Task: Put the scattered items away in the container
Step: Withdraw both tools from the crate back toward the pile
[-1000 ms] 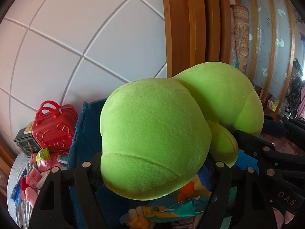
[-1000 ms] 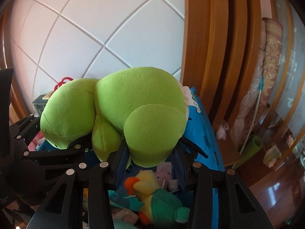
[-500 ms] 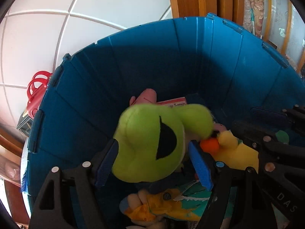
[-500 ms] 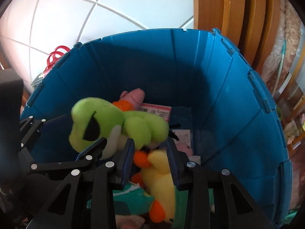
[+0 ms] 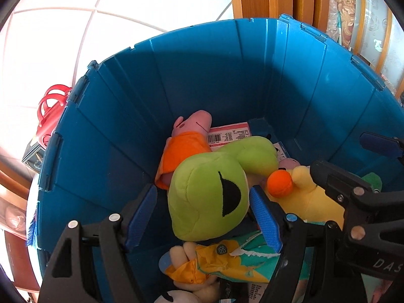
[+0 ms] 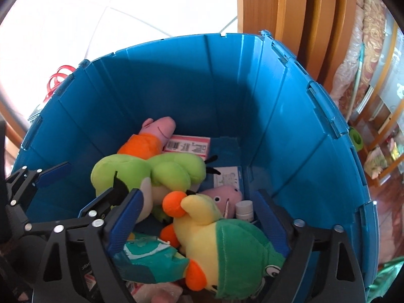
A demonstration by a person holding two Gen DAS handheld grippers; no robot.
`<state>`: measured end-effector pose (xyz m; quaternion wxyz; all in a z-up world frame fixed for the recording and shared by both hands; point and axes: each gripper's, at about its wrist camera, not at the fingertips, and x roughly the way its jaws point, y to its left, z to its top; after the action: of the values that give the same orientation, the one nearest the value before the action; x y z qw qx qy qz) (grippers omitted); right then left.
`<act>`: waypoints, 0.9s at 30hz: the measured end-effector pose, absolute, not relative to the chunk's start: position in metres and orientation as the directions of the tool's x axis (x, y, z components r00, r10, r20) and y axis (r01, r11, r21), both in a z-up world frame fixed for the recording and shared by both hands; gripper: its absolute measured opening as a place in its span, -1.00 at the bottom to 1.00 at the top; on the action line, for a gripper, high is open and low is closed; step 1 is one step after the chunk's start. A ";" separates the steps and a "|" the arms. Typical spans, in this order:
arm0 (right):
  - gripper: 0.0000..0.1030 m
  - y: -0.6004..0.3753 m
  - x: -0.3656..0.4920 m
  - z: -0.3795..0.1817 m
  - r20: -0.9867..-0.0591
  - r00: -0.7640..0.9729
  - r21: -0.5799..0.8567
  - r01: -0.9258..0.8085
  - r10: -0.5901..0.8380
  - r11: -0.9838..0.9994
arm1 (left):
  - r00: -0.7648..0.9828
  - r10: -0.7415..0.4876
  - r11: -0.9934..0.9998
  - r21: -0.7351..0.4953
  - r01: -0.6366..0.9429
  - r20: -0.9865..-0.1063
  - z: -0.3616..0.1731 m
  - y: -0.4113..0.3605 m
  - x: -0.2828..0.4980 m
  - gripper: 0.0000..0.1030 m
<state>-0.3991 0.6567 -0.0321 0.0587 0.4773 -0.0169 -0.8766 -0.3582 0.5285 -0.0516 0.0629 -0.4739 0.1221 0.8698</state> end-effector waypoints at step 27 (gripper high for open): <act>0.99 0.565 -0.199 0.086 -0.600 -0.799 0.011 0.038 -0.037 -0.999 | -0.789 0.215 -0.972 -0.046 -0.231 -0.576 0.054 0.365 -0.171 0.56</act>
<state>-0.1986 0.5648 0.0857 0.0200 0.3162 0.0007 -0.9485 -0.1712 0.3647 0.0537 0.1179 -0.3029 0.0133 0.9456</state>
